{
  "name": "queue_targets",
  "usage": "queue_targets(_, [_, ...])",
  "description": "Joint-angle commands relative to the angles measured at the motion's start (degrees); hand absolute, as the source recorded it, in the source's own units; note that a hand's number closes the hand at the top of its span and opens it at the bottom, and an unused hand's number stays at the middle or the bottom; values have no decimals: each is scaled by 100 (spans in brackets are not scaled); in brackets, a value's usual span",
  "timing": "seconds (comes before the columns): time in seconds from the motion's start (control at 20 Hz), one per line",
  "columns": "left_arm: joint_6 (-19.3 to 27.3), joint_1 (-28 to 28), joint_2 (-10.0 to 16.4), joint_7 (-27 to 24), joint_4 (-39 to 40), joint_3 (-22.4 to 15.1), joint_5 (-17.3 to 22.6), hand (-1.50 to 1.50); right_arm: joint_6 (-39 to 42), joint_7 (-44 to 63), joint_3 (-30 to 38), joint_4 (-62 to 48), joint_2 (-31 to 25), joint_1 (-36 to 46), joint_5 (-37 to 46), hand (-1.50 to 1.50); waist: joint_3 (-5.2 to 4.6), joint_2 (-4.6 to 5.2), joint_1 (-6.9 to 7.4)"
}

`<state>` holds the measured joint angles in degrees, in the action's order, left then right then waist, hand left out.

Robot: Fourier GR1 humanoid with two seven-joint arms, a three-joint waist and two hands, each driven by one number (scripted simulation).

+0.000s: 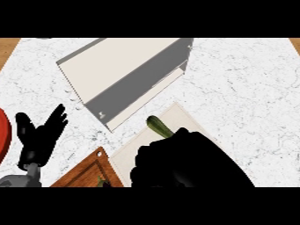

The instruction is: Pick the sweet potato from the placemat and place it in the tiered shelf

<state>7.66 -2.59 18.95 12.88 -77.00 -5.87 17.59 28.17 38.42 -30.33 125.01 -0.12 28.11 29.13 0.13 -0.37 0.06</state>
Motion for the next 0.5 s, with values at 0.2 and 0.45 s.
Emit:
queue_targets(0.2, [56, 186, -117, 120, -147, -102, -157, 0, 292, 1474, 2034, -532, 12, 2473, -1512, 150, -20, 18, 65])
queue_targets(0.45, [-250, -14, -17, 44, 167, 189, 13, 0, 188, 1568, 2828, -1498, -70, 3510, -1748, 150, -20, 30, 23])
